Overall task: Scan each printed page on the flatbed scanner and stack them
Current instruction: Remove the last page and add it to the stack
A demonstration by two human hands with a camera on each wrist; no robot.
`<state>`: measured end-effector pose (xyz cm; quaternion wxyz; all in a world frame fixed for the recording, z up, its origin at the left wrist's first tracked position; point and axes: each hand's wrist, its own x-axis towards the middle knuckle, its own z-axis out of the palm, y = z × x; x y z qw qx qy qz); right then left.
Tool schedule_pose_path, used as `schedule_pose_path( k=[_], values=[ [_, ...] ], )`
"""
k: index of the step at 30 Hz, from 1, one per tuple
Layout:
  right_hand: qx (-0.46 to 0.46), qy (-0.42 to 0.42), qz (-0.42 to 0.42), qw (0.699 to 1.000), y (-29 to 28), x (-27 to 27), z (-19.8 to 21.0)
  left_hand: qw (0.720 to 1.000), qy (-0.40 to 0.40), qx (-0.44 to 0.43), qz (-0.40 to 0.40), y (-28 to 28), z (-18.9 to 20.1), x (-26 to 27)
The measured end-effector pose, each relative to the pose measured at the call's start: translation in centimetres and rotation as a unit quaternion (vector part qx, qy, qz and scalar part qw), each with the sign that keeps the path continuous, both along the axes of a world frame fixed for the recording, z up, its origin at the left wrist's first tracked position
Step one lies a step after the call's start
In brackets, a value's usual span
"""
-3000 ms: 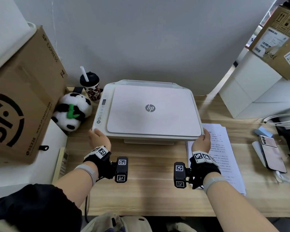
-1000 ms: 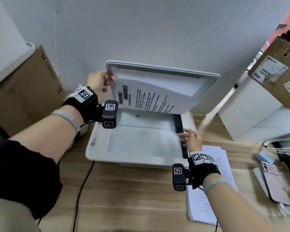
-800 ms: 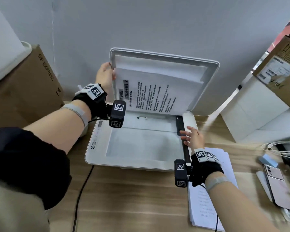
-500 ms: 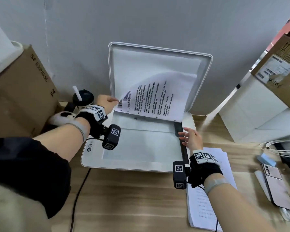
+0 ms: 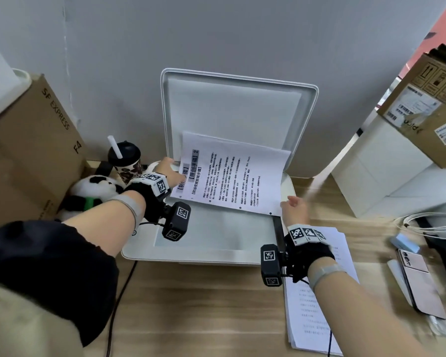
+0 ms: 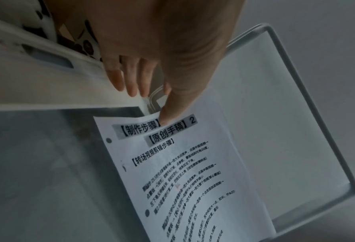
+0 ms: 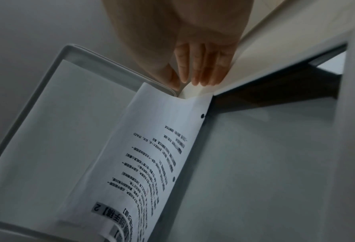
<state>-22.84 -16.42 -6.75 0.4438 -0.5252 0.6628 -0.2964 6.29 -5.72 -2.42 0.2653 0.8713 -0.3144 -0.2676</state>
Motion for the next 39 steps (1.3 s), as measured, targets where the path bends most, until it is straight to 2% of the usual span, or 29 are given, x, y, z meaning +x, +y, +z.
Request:
schedule_pose_path(
  k=[4,7,13,15,17,20,21,24,27,31,33,34,37,39],
  values=[
    [0.015,0.052,0.024,0.998,-0.5,0.4,-0.3,0.999,0.020,0.047,0.007,0.1,-0.8,-0.1],
    [0.024,0.091,0.046,0.994,-0.8,0.7,-0.1,0.996,0.067,0.051,0.027,0.2,-0.9,-0.3],
    [0.072,0.061,0.035,0.995,-1.4,0.5,0.0,0.992,0.092,0.085,0.001,0.9,-1.3,0.0],
    [0.076,0.057,0.061,0.994,-1.5,0.1,-0.2,0.992,0.110,0.056,-0.007,1.1,-1.9,0.3],
    [0.077,0.034,0.091,0.992,-1.3,-0.4,-0.3,0.982,0.183,-0.005,0.036,1.7,-2.7,0.6],
    [0.076,0.012,0.122,0.990,-0.7,-1.7,-0.9,0.967,0.250,-0.025,0.053,3.8,-3.4,0.6],
    [0.075,0.009,0.128,0.989,-0.5,-2.1,-1.2,0.967,0.245,-0.036,0.054,4.4,-3.6,0.6],
    [0.069,-0.029,0.137,0.988,0.9,-2.8,-1.4,0.983,0.149,-0.079,0.072,6.2,-3.5,0.0],
    [0.046,-0.055,0.136,0.988,2.1,-3.4,-1.1,0.975,0.134,-0.137,0.116,7.2,-3.2,-1.2],
    [0.023,-0.075,0.078,0.994,2.9,-4.9,-1.2,0.932,0.240,-0.207,0.174,7.1,-2.2,-2.8],
    [0.009,-0.089,0.018,0.996,3.4,-6.3,-1.3,0.912,0.285,-0.226,0.188,6.6,-1.9,-3.7],
    [0.007,-0.123,-0.023,0.992,3.9,-7.0,-1.2,0.909,0.291,-0.229,0.190,6.4,-1.8,-4.2],
    [0.027,-0.269,-0.148,0.951,5.2,-9.8,-1.4,0.912,0.278,-0.237,0.188,6.0,-1.5,-6.2],
    [0.036,-0.303,-0.201,0.931,6.1,-11.7,-2.1,0.916,0.272,-0.240,0.172,5.8,-1.2,-7.6]
  ],
)
